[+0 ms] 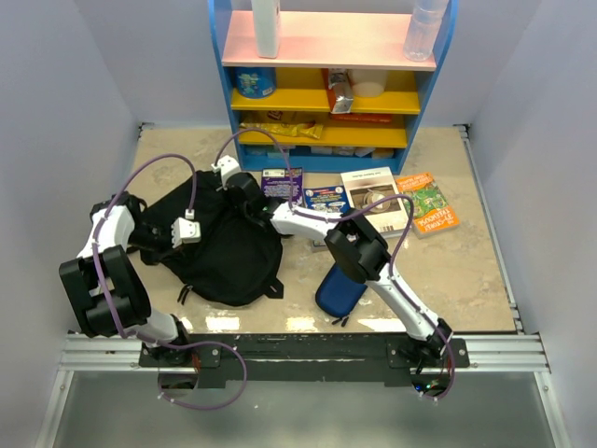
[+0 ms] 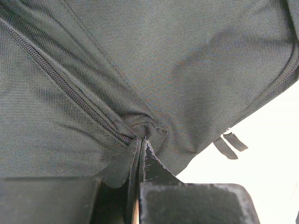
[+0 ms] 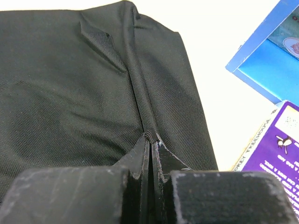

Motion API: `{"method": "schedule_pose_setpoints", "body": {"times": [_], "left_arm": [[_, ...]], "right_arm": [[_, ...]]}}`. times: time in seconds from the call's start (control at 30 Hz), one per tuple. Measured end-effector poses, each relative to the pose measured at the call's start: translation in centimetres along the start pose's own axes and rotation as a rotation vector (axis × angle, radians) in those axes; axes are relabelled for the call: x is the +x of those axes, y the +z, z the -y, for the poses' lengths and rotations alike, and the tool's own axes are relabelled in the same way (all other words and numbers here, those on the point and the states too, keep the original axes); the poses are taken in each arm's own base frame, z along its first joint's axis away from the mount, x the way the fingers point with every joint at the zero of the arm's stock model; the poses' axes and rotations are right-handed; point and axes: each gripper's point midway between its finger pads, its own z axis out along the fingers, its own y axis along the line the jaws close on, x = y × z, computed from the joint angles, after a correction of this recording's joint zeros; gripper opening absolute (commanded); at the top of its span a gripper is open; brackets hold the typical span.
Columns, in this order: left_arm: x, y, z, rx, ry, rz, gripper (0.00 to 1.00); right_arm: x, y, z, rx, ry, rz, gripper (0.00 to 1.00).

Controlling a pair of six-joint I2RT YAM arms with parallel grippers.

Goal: Pack the student bag
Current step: Zip the student bag at the center of the board, then unzip the student bag at the center of the board.

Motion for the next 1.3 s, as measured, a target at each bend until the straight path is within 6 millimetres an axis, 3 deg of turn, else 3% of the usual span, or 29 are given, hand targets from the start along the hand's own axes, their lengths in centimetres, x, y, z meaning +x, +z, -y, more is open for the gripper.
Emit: {"method": "schedule_pose_setpoints", "body": {"times": [0.17, 0.3, 0.43, 0.53, 0.6, 0.63, 0.73, 0.8, 0.87, 0.93, 1.0, 1.1, 1.3], "left_arm": [[-0.3, -0.3, 0.0, 0.004, -0.008, 0.007, 0.14], [-1.2, -1.2, 0.4, 0.018, -0.057, 0.026, 0.25], [-3.4, -2.7, -1.3, -0.021, -0.097, 0.097, 0.33], [-5.0, -3.4, -2.6, -0.053, -0.13, 0.16, 0.35], [-5.5, -3.5, -2.8, -0.056, -0.145, 0.187, 0.36], [-5.6, -3.4, -2.7, -0.052, -0.149, 0.193, 0.36], [-5.5, -3.2, -2.4, -0.036, -0.159, 0.198, 0.36], [-5.1, -2.7, -2.4, -0.01, -0.175, 0.197, 0.38], [-4.2, -1.8, -2.4, 0.029, -0.203, 0.189, 0.39], [-3.2, -0.9, -2.6, 0.064, -0.228, 0.182, 0.39], [-2.3, -0.2, -2.9, 0.079, -0.242, 0.172, 0.39], [-1.7, 0.0, -3.4, 0.072, -0.234, 0.161, 0.39], [-1.0, 0.3, -3.3, 0.067, -0.194, 0.132, 0.39]], "right_arm": [[-0.2, -0.4, 0.3, 0.01, -0.001, 0.003, 0.3], [-1.9, -1.8, 4.2, 0.073, 0.049, 0.018, 0.49], [-5.3, -5.6, 8.5, 0.113, 0.135, 0.062, 0.83], [-8.2, -9.3, 9.1, 0.103, 0.169, 0.114, 0.85], [-9.3, -12.1, 7.0, 0.054, 0.163, 0.14, 0.82], [-9.5, -13.5, 5.0, 0.013, 0.152, 0.145, 0.76], [-8.1, -17.7, -4.2, -0.17, 0.096, 0.14, 0.65], [-5.0, -20.1, -10.8, -0.313, 0.046, 0.095, 0.62], [-1.3, -22.0, -16.1, -0.438, -0.006, 0.032, 0.56], [2.9, -22.8, -19.5, -0.522, -0.053, -0.044, 0.5], [6.8, -22.3, -20.1, -0.546, -0.085, -0.123, 0.46], [10.6, -20.7, -18.5, -0.508, -0.092, -0.219, 0.34], [11.8, -19.6, -16.6, -0.476, 0.007, -0.287, 0.24]]}}
